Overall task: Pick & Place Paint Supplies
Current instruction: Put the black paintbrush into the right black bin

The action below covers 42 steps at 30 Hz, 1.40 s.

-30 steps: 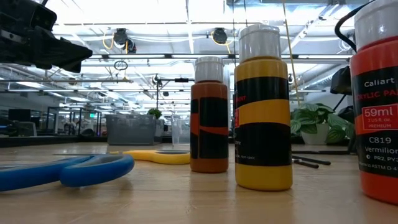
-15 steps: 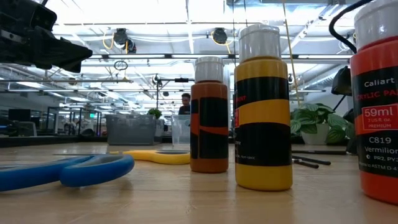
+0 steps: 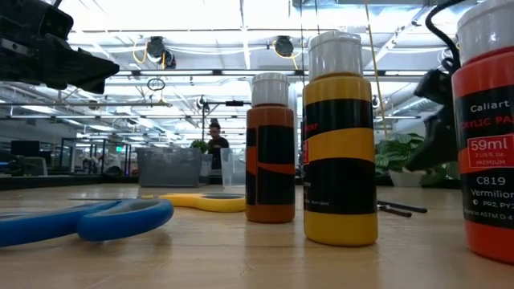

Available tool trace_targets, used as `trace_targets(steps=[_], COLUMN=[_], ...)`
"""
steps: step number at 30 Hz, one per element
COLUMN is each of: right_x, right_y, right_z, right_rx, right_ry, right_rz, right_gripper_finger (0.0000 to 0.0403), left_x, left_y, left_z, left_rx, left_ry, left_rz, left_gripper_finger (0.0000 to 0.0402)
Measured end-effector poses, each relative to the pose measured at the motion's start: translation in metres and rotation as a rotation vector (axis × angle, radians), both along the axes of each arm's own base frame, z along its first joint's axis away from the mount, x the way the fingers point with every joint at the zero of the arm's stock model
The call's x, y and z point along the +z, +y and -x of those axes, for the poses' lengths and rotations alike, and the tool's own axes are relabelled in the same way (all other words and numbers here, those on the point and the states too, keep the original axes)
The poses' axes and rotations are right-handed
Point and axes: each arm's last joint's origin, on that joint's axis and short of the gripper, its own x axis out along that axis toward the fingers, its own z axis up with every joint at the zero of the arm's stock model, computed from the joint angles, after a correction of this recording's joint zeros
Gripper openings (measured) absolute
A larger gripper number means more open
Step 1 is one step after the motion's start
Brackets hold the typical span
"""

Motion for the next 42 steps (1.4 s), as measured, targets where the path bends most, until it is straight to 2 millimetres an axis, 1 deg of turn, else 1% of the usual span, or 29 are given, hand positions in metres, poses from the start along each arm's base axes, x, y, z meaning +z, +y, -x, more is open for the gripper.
trace_targets(steps=[6,12,14,17,20,22,24,27,29,31,32,34,37,42], right_x=[0.019,0.040,0.045,0.046,0.043,0.040,0.037,0.029,0.025,0.019,0.015,0.005,-0.007,-0.007], right_y=[-0.002,-0.018,-0.024,-0.030,-0.032,-0.033,-0.032,-0.029,-0.024,-0.018,-0.016,-0.012,-0.005,0.009], right_z=[-0.015,-0.028,-0.031,-0.033,-0.034,-0.034,-0.034,-0.034,-0.035,-0.037,-0.037,-0.039,-0.042,-0.060], right_rx=[-0.023,-0.132,-0.126,-0.097,-0.041,0.004,0.033,0.067,0.135,0.217,0.234,0.247,0.277,0.391], right_ry=[-0.170,-0.356,-0.386,-0.403,-0.382,-0.369,-0.357,-0.322,-0.295,-0.240,-0.211,-0.154,-0.062,-0.019], right_rz=[0.082,0.180,0.179,0.143,0.093,0.011,-0.098,-0.224,-0.313,-0.374,-0.390,-0.402,-0.385,-0.395], right_gripper_finger=[0.0004,0.0004,0.0003,0.0002,0.0005,0.0026,0.0061,0.0127,0.0169,0.0200,0.0209,0.0217,0.0214,0.0193], left_x=[0.000,0.000,0.000,0.000,0.000,0.000,0.000,0.000,0.000,0.000,0.000,0.000,0.000,0.000], left_y=[0.000,0.000,0.000,0.000,0.000,0.000,0.000,0.000,0.000,0.000,0.000,0.000,0.000,0.000], left_z=[0.000,0.000,0.000,0.000,0.000,0.000,0.000,0.000,0.000,0.000,0.000,0.000,0.000,0.000], left_rx=[0.000,0.000,0.000,0.000,0.000,0.000,0.000,0.000,0.000,0.000,0.000,0.000,0.000,0.003], left_ry=[0.000,0.000,0.000,0.000,0.000,0.000,0.000,0.000,0.000,0.000,0.000,0.001,0.000,0.000], left_rz=[0.000,0.000,0.000,0.000,0.000,0.000,0.000,0.000,0.000,0.000,0.000,0.000,0.000,0.000], left_gripper_finger=[0.0072,0.0072,0.0072,0.0072,0.0072,0.0072,0.0072,0.0072,0.0072,0.0072,0.0072,0.0072,0.0072,0.0072])
